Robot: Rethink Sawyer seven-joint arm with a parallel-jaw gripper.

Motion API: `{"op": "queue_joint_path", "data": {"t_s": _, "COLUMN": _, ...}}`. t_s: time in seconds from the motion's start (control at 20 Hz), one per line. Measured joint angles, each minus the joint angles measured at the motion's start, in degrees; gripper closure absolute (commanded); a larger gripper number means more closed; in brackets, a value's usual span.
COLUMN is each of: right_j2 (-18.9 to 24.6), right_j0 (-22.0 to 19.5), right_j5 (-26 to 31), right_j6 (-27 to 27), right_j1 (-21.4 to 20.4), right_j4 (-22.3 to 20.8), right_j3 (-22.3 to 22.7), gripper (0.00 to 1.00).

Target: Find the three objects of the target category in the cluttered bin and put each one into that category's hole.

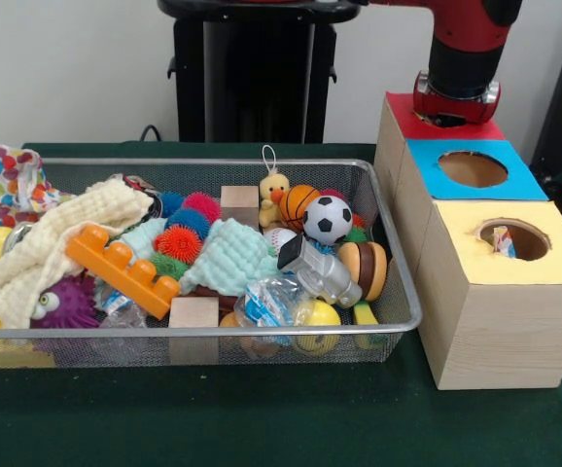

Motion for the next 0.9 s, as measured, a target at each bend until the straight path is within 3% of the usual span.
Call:
{"op": "queue_joint_path", "data": {"t_s": 0.5, "right_j2": -4.66, "right_j0": 4.77, "right_j5": 0.18, "right_j6": 0.01, "right_j1": -1.72, "right_j4": -0.04, "right_j3": -0.07, "gripper": 1.0}}
{"op": "queue_joint_path", "data": {"t_s": 0.9, "right_j2": -8.23, "right_j0": 6.78, "right_j5": 7.13, "right_j6": 0.01, "right_j1": -7.3, "right_j4": -0.06, "right_j3": -0.67, "gripper": 1.0}}
